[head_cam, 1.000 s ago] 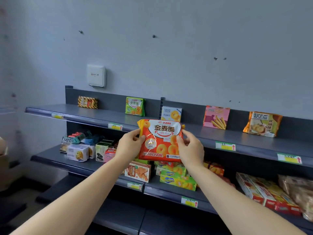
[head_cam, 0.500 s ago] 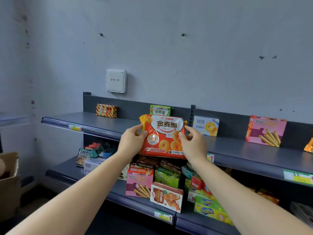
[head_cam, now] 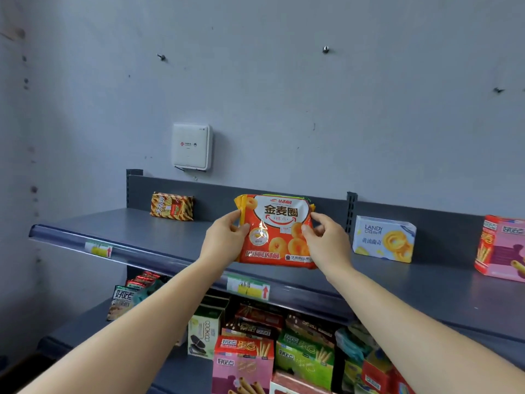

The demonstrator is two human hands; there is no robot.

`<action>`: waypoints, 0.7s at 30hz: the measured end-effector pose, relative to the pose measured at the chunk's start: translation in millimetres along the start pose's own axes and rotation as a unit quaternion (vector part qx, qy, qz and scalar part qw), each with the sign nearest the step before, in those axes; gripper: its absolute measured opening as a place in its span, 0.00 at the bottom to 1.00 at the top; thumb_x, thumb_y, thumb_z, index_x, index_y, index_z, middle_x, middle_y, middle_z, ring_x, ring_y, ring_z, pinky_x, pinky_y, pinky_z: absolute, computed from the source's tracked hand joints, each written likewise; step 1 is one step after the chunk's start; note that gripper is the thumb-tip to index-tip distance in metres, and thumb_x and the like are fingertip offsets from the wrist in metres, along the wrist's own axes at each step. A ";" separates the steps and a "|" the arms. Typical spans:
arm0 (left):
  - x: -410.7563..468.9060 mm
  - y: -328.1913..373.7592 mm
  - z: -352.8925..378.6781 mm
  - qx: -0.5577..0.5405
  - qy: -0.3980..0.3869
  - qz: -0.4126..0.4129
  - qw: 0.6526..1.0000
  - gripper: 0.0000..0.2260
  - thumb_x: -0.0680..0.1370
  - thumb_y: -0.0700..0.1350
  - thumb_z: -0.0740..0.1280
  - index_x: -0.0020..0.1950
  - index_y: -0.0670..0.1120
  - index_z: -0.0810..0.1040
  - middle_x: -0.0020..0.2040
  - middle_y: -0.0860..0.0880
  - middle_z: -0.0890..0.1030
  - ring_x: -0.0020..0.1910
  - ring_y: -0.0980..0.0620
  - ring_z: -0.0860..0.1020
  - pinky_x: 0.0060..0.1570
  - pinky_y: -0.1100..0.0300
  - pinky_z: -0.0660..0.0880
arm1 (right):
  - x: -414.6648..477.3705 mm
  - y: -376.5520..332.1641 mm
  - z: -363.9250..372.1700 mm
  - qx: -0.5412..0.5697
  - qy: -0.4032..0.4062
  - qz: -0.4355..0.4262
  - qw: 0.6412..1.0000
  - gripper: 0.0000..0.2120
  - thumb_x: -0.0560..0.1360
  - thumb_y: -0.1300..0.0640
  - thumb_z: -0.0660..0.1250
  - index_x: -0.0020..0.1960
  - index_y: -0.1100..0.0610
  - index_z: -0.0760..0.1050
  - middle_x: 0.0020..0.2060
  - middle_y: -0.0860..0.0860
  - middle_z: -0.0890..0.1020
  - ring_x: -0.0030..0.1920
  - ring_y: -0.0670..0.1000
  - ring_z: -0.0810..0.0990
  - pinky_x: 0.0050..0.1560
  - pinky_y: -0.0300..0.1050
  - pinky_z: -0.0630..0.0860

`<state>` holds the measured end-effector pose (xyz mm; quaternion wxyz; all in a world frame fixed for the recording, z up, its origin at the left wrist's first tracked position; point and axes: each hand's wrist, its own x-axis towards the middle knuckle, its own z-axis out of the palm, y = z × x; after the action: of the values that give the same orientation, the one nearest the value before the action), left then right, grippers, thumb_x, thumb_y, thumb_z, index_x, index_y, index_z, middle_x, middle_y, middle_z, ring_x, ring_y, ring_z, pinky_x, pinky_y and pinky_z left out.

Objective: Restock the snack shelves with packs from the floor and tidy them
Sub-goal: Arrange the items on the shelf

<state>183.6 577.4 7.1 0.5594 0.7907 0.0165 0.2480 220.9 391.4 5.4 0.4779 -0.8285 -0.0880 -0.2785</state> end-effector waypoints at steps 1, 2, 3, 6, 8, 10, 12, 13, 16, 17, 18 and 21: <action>11.2 -3.1 1.4 0.008 -0.001 -0.001 1.000 0.17 0.81 0.49 0.62 0.69 0.54 0.69 0.49 0.51 0.82 0.44 0.52 0.83 0.45 0.52 0.82 | 10.1 2.5 7.1 -0.004 -0.005 0.000 1.000 0.18 0.79 0.50 0.63 0.67 0.49 0.72 0.51 0.49 0.82 0.50 0.49 0.81 0.49 0.50 0.81; 22.5 -6.2 2.5 0.014 -0.002 -0.003 1.000 0.16 0.81 0.49 0.63 0.68 0.54 0.69 0.50 0.50 0.81 0.44 0.52 0.83 0.44 0.52 0.82 | 19.9 4.8 14.0 -0.006 -0.010 0.000 1.000 0.18 0.78 0.50 0.63 0.67 0.48 0.71 0.50 0.49 0.82 0.49 0.49 0.82 0.49 0.50 0.81; 34.2 -9.9 3.4 0.020 -0.003 -0.006 1.000 0.15 0.80 0.48 0.63 0.67 0.54 0.68 0.49 0.50 0.81 0.44 0.51 0.82 0.42 0.53 0.81 | 29.6 7.5 20.9 -0.009 -0.015 0.001 1.000 0.18 0.78 0.50 0.64 0.68 0.48 0.71 0.51 0.49 0.82 0.49 0.50 0.82 0.49 0.50 0.81; 67.6 -22.4 6.7 0.037 -0.002 -0.021 0.999 0.13 0.80 0.45 0.63 0.63 0.53 0.68 0.46 0.50 0.80 0.43 0.51 0.82 0.42 0.53 0.81 | 53.0 14.0 40.0 -0.019 -0.027 0.014 0.999 0.20 0.77 0.50 0.66 0.68 0.48 0.69 0.50 0.48 0.82 0.48 0.49 0.82 0.45 0.47 0.80; 88.9 -31.6 9.5 0.054 -0.001 -0.029 0.998 0.12 0.79 0.43 0.64 0.61 0.52 0.68 0.46 0.51 0.79 0.43 0.51 0.81 0.43 0.52 0.81 | 64.6 19.0 52.4 -0.022 -0.027 0.027 0.999 0.22 0.76 0.52 0.68 0.68 0.49 0.67 0.48 0.48 0.82 0.47 0.49 0.82 0.43 0.46 0.79; 109.4 -40.5 12.2 0.067 -0.003 -0.033 0.997 0.11 0.78 0.42 0.64 0.59 0.50 0.69 0.48 0.50 0.79 0.44 0.51 0.81 0.45 0.51 0.81 | 75.3 24.6 64.5 -0.028 -0.024 0.039 0.999 0.24 0.75 0.54 0.69 0.68 0.49 0.65 0.47 0.47 0.82 0.46 0.49 0.82 0.42 0.45 0.78; 128.9 -48.5 14.5 0.079 -0.014 -0.037 0.996 0.10 0.77 0.42 0.64 0.57 0.50 0.69 0.49 0.49 0.80 0.46 0.50 0.81 0.47 0.51 0.81 | 84.6 29.1 75.6 -0.040 -0.021 0.050 0.998 0.25 0.75 0.54 0.70 0.69 0.50 0.65 0.48 0.47 0.82 0.46 0.48 0.81 0.39 0.41 0.75; 138.6 -52.3 15.5 0.086 -0.023 -0.040 0.995 0.10 0.77 0.42 0.65 0.56 0.50 0.69 0.50 0.49 0.80 0.47 0.50 0.81 0.48 0.51 0.80 | 89.0 31.2 81.0 -0.049 -0.021 0.054 0.997 0.26 0.75 0.54 0.70 0.69 0.50 0.64 0.49 0.47 0.82 0.45 0.47 0.80 0.38 0.40 0.75; 166.6 -63.3 18.6 0.094 -0.057 -0.045 0.993 0.10 0.76 0.42 0.65 0.55 0.49 0.69 0.51 0.49 0.80 0.49 0.48 0.81 0.50 0.49 0.80 | 100.8 35.6 96.0 -0.077 -0.014 0.071 0.994 0.26 0.75 0.54 0.70 0.71 0.51 0.64 0.48 0.46 0.80 0.46 0.47 0.80 0.42 0.43 0.78; 175.5 -66.9 19.9 0.095 -0.071 -0.048 0.992 0.09 0.76 0.41 0.65 0.55 0.49 0.69 0.51 0.48 0.80 0.50 0.48 0.80 0.51 0.48 0.80 | 104.5 36.5 100.1 -0.085 -0.009 0.076 0.993 0.26 0.75 0.54 0.70 0.70 0.51 0.65 0.48 0.45 0.80 0.46 0.48 0.80 0.44 0.45 0.80; 184.1 -70.6 21.2 0.097 -0.085 -0.049 0.990 0.09 0.76 0.41 0.66 0.54 0.49 0.69 0.51 0.48 0.80 0.50 0.47 0.80 0.51 0.48 0.80 | 108.0 37.4 103.6 -0.095 -0.003 0.081 0.992 0.26 0.75 0.55 0.69 0.70 0.50 0.65 0.48 0.46 0.80 0.47 0.48 0.81 0.45 0.46 0.80; 206.7 -79.8 25.1 0.102 -0.128 -0.044 0.986 0.07 0.75 0.40 0.66 0.50 0.48 0.70 0.50 0.46 0.80 0.49 0.45 0.81 0.51 0.45 0.80 | 117.0 39.6 112.7 -0.117 0.016 0.095 0.988 0.25 0.75 0.56 0.69 0.69 0.50 0.66 0.47 0.46 0.80 0.48 0.49 0.81 0.47 0.50 0.81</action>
<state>395.2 648.0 6.8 0.4840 0.8672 0.0053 0.1170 376.8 451.2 -3.9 0.4032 -0.8786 0.0317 -0.2539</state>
